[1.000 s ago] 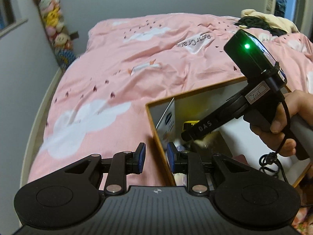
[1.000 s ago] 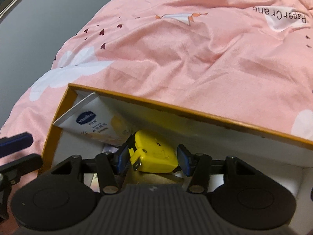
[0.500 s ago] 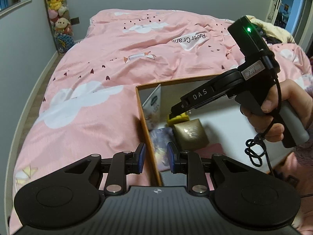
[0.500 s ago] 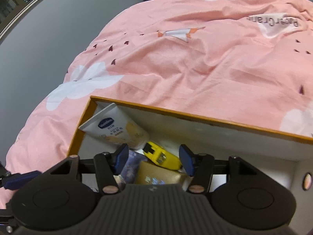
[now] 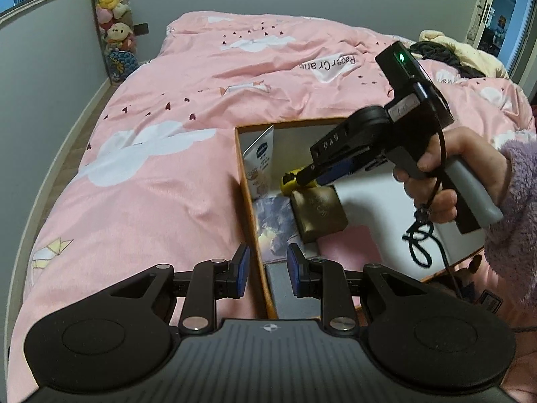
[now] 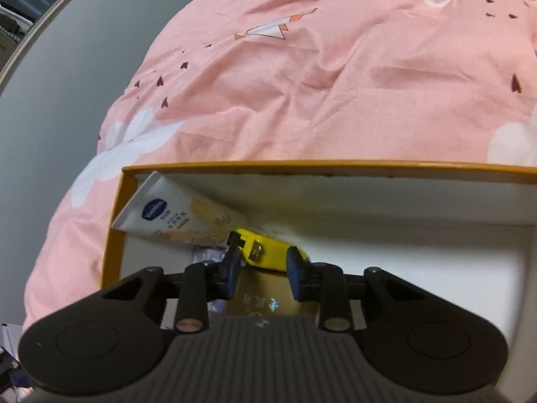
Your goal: Organize objects
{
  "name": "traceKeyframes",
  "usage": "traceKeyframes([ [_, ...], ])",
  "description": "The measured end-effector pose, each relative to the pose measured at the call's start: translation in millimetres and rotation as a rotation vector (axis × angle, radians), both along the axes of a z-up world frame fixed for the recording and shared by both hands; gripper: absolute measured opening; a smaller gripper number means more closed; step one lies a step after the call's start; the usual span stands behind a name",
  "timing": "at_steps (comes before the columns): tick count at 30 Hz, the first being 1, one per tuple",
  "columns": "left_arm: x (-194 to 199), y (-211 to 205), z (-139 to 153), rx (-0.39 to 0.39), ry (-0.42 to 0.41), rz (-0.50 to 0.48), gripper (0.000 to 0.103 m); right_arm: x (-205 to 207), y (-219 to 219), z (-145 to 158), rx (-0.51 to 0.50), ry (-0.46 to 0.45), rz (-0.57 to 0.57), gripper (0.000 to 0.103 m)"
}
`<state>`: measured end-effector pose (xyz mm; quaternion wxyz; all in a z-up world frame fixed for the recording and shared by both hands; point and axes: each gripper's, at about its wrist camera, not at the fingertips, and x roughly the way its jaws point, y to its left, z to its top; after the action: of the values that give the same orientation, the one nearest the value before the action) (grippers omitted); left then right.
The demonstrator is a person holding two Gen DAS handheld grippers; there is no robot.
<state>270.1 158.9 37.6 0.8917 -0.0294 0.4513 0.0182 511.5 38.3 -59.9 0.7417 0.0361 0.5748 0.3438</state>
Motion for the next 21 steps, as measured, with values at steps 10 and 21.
traceKeyframes([
  [10,-1.1,-0.7,-4.7,-0.021,0.016,0.010,0.028,1.4,9.1,-0.9,0.022,0.018,0.028,0.031],
  [21,-26.8,-22.6,11.7,-0.078,-0.032,-0.026,0.028,-35.5,-28.3,46.7,0.047,-0.068,0.041,0.032],
])
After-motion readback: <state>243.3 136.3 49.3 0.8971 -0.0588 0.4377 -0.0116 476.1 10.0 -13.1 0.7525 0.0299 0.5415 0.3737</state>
